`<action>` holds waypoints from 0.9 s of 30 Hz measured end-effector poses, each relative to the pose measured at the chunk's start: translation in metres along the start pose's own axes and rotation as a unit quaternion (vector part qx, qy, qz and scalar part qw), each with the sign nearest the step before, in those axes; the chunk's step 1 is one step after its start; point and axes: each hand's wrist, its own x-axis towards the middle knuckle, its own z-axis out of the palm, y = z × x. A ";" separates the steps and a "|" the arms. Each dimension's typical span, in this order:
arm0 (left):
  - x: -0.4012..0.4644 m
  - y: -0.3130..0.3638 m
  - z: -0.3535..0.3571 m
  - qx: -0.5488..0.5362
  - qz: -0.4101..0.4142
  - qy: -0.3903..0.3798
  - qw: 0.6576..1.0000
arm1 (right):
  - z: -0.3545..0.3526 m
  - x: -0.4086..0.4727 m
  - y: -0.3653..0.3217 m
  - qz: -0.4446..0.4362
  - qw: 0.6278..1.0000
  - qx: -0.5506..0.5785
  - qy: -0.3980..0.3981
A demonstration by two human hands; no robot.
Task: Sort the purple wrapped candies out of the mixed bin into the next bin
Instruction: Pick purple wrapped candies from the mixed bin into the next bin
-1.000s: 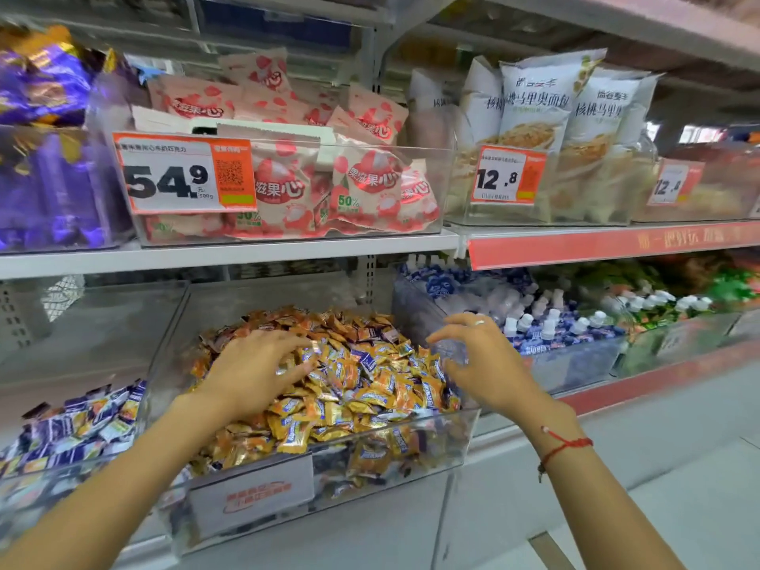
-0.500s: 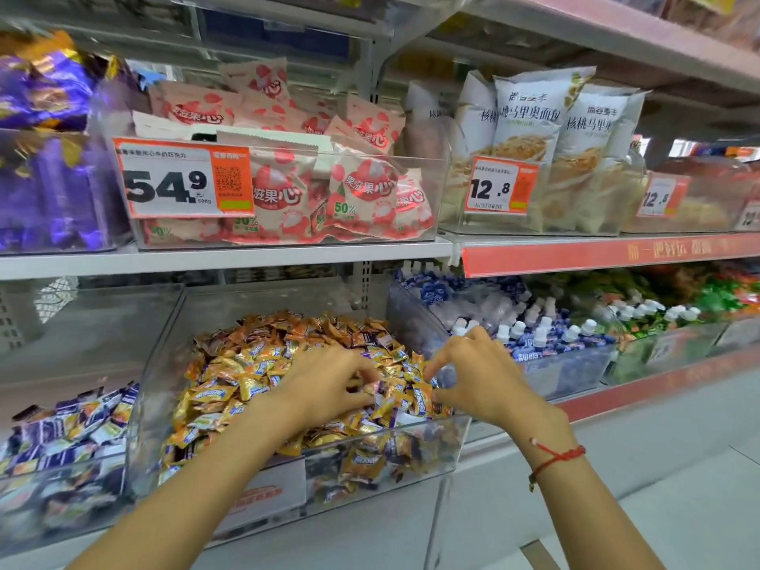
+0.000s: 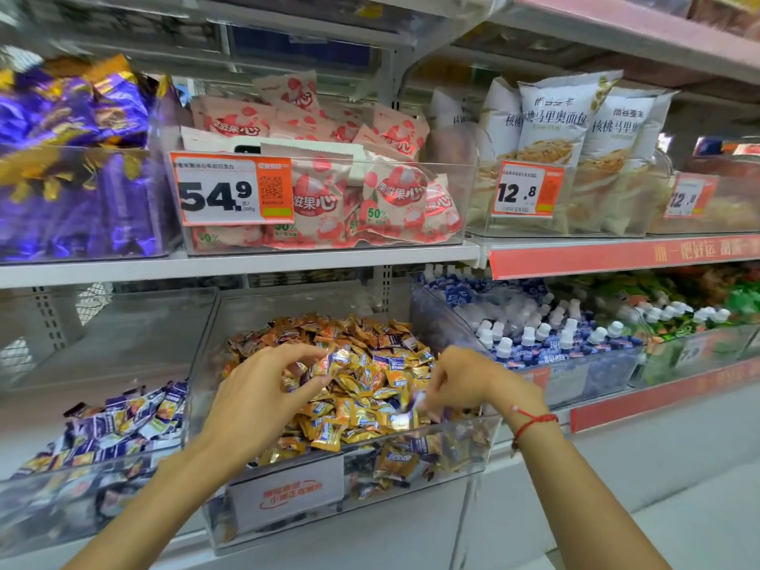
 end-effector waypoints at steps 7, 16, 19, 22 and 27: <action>-0.004 0.000 0.012 0.013 -0.006 0.010 1.000 | 0.009 0.034 -0.012 -0.004 0.978 0.147 0.150; 0.001 0.007 0.014 0.012 -0.035 -0.009 0.999 | 0.040 0.077 -0.034 -0.089 0.991 0.063 0.076; 0.002 0.010 0.012 -0.009 -0.053 0.001 0.999 | 0.037 0.076 -0.033 -0.115 0.983 0.104 0.102; 0.002 0.013 0.008 -0.010 -0.061 0.011 0.998 | 0.023 0.064 -0.023 -0.149 0.965 0.197 0.094; 0.006 0.018 0.002 -0.035 -0.070 0.015 0.997 | 0.005 0.038 -0.024 -0.124 0.932 0.330 0.081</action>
